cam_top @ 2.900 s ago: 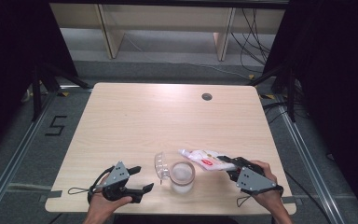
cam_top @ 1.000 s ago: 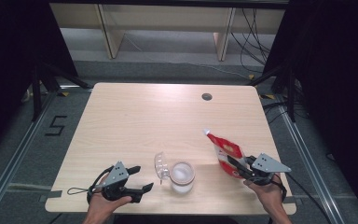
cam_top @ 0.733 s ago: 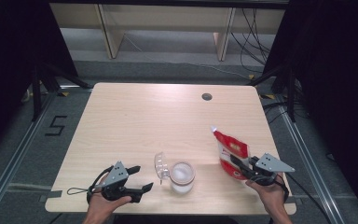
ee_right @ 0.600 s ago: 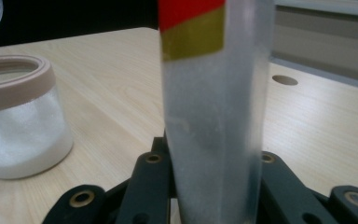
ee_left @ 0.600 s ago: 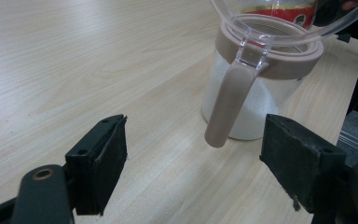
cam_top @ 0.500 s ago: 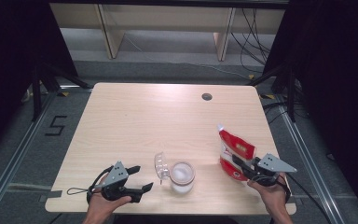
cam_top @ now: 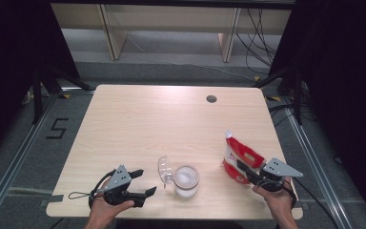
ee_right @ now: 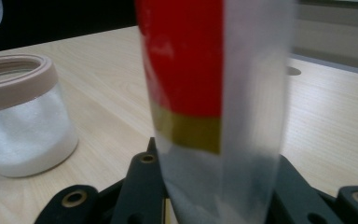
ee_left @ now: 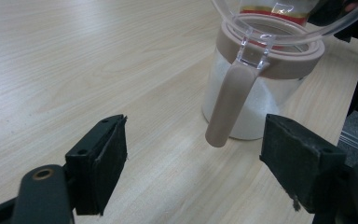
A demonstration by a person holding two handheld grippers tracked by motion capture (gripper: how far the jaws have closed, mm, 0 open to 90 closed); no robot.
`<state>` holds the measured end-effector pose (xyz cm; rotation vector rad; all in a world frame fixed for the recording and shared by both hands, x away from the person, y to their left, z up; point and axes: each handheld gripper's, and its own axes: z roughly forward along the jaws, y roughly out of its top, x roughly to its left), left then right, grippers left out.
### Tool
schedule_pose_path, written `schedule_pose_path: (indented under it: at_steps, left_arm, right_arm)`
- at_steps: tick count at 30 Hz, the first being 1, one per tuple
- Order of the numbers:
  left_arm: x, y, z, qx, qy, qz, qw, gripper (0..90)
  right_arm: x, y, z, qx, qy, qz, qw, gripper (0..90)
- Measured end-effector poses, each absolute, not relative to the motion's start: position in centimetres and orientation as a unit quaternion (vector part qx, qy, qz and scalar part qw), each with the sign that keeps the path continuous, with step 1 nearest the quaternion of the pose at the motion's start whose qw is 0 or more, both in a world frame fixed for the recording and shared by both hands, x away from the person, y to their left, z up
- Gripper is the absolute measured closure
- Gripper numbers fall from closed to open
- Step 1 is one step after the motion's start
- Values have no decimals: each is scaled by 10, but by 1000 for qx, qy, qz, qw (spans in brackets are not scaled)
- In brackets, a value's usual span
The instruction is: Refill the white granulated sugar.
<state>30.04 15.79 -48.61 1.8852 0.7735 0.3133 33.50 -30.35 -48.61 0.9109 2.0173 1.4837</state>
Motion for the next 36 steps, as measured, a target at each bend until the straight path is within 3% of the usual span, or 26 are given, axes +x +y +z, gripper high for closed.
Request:
schedule_pose_path:
  at_steps: [4,9,17,20,25,28,36]
  left_arm:
    - [300,158,-486,785,321,130,514,220]
    - [300,158,-486,784,322,130,515,220]
    - [300,158,-486,784,321,131,514,220]
    - [301,159,-485,789,309,136,513,220]
    - [300,158,-486,785,321,131,514,220]
    - [300,158,-486,786,319,129,513,220]
    - [300,156,-485,783,322,125,517,221]
  right_arm:
    - [334,-305,-486,333,735,540,239,710]
    - [332,-302,-486,351,728,541,232,556]
    - [321,-307,-483,377,723,531,231,393]
    - [314,-307,-482,397,712,536,219,378]
    - [304,-314,-478,398,714,520,247,344]
    - [297,-314,-479,416,715,518,220,343]
    - [289,-317,-480,420,714,513,226,333]
